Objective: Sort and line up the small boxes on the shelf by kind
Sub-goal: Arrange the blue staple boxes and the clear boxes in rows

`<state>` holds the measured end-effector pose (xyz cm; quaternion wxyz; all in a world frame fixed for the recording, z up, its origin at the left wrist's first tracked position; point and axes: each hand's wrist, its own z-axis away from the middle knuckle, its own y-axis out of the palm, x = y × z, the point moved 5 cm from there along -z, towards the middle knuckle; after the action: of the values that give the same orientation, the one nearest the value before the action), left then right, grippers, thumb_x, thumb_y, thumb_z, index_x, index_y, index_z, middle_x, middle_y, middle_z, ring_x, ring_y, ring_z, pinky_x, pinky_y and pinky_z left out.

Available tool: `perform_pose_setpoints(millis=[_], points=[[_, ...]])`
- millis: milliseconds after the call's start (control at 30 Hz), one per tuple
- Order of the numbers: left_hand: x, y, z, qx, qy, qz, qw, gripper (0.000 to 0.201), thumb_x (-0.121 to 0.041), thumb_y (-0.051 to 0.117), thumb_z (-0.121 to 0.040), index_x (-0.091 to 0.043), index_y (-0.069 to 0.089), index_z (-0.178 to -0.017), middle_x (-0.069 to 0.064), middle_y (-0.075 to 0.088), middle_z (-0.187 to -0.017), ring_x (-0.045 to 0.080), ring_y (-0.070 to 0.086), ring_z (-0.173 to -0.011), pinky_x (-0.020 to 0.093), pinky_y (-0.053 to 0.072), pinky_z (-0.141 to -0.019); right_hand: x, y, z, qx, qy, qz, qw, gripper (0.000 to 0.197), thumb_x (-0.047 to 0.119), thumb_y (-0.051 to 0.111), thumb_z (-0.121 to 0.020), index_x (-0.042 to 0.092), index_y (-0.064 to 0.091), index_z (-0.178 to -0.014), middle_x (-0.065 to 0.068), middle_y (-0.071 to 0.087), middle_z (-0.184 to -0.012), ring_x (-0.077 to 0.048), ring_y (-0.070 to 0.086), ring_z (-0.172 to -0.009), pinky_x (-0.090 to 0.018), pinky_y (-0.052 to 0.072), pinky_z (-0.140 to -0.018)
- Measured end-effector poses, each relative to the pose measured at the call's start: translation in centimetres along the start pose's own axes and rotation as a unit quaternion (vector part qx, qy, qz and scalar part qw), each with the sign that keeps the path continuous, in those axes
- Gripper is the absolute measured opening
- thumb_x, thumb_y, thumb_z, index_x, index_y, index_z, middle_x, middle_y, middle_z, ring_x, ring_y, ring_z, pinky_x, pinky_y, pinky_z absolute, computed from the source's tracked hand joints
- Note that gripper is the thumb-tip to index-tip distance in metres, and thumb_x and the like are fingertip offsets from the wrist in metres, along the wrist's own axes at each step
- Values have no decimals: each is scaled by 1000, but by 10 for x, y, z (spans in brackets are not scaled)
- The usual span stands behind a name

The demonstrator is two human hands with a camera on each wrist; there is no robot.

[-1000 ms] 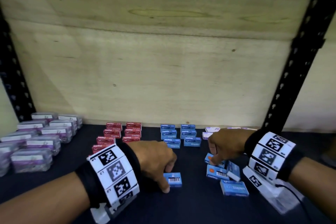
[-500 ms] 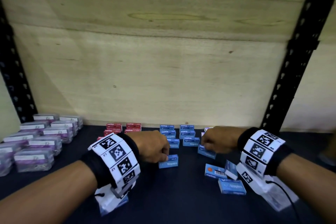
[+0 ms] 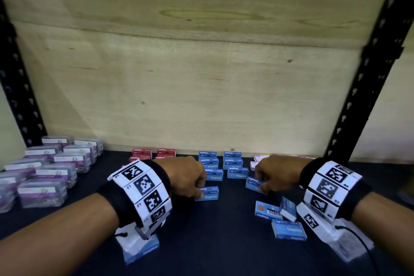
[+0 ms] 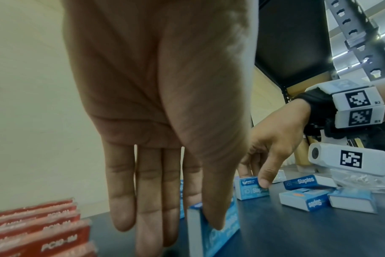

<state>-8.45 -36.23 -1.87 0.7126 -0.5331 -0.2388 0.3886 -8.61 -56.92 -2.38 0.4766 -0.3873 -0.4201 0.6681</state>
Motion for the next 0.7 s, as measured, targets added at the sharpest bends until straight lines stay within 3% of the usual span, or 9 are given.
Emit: perform_pose_setpoints(millis=[67,167,333,500,567,700], points=[[-1,0,-2,-9,-6,-29,1000,23,-37,60,-95,-20,64,-110,-4,62,-99,15,58,-87,29,44,-73,3,0,-3,-11,-12,-3,1000,17,38,61,-94,21,59,-98,5,63,-94,-18,58,-89,-29,44,-77],[-2,0,-6,-18,-19,-53,998,28,-35,56,-98,-19,59,-120,1,60,-115,15,51,-90,29,39,-75,8,-2,-7,-21,-26,-14,999,13,40,59,-96,29,52,-98,11,54,-86,-16,55,-87,-29,44,-79],[-5,-3,-12,-32,-17,-73,997,29,-33,56,-98,-17,57,-122,7,59,-123,26,58,-107,28,38,-78,12,-1,-13,-8,-33,-32,999,16,43,59,-95,30,50,-99,6,61,-94,-19,59,-87,-35,48,-80],[-7,-5,-12,-39,-35,-101,993,35,-42,57,-95,-17,55,-119,7,60,-119,26,59,-104,34,45,-80,10,-6,-10,4,-38,-75,996,25,47,61,-93,31,50,-108,7,62,-97,-12,57,-73,-28,47,-68],[-8,-11,-7,-55,-50,-123,990,41,-49,57,-93,-18,52,-119,6,60,-116,26,59,-102,36,47,-80,-2,-15,-1,-2,-28,-110,994,31,48,63,-91,29,51,-113,7,66,-101,-10,60,-72,-29,50,-74],[-29,-34,0,-116,-39,-180,976,51,-56,52,-93,-21,43,-129,4,59,-120,26,58,-106,33,38,-73,-49,-35,21,-36,16,-125,991,17,39,61,-95,28,55,-106,13,68,-84,0,60,-61,-25,51,-71]])
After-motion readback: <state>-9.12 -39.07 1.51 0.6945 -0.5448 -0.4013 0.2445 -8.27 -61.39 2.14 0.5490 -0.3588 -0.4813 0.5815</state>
